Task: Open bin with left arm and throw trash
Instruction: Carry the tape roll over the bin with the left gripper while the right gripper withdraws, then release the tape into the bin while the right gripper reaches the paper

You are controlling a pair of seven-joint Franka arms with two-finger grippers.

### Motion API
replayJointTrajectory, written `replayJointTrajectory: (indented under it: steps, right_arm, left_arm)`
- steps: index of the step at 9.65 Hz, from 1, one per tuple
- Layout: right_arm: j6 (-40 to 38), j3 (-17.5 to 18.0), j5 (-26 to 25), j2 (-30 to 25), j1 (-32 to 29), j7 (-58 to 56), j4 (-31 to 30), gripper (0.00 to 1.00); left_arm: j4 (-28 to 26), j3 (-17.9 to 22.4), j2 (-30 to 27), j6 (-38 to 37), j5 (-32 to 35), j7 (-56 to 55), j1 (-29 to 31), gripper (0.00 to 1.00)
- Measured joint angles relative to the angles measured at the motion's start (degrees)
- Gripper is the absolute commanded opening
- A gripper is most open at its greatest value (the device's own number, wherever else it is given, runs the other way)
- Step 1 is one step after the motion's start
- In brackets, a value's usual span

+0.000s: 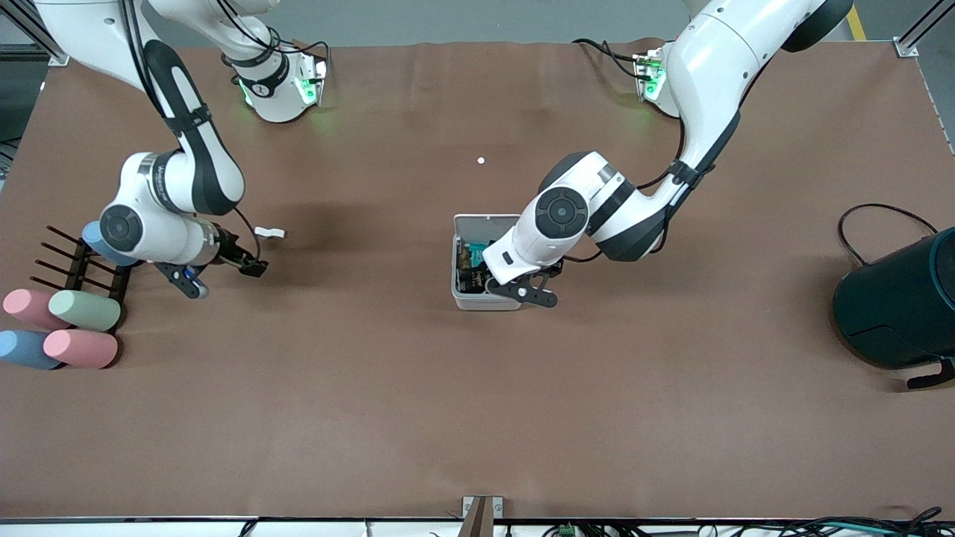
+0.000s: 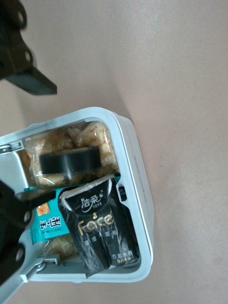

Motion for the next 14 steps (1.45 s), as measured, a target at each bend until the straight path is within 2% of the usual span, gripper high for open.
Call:
replayJointTrajectory:
  steps: [3,6,8,11,14]
  right_arm:
    - [2.1,0.3,0.0,-3.0,-1.9,8.3,-3.0,1.00]
    - [6.2,1.2,0.0,-2.5,2.5,18.9,-3.8,1.00]
    - [6.4,1.3,-0.1,-0.7,5.4,21.1,-4.4,0.99]
    - [6.5,0.9,-3.0,0.0,5.2,21.2,-5.5,0.97]
    - [6.5,0.8,-3.4,1.4,5.1,21.2,-5.7,0.91]
  left_arm:
    - [0.0,0.0,0.0,0.0,0.0,0.0,0.2,1.00]
    - [1.7,0.2,-2.7,-3.9,0.4,0.0,2.8,1.00]
    - [2.6,-0.1,-8.5,-8.0,0.4,0.1,10.6,1.00]
    - [3.8,-0.6,-15.9,-15.8,-0.1,0.4,20.9,1.00]
    - [10.7,-0.2,-18.1,-27.4,-0.3,6.2,23.6,1.00]
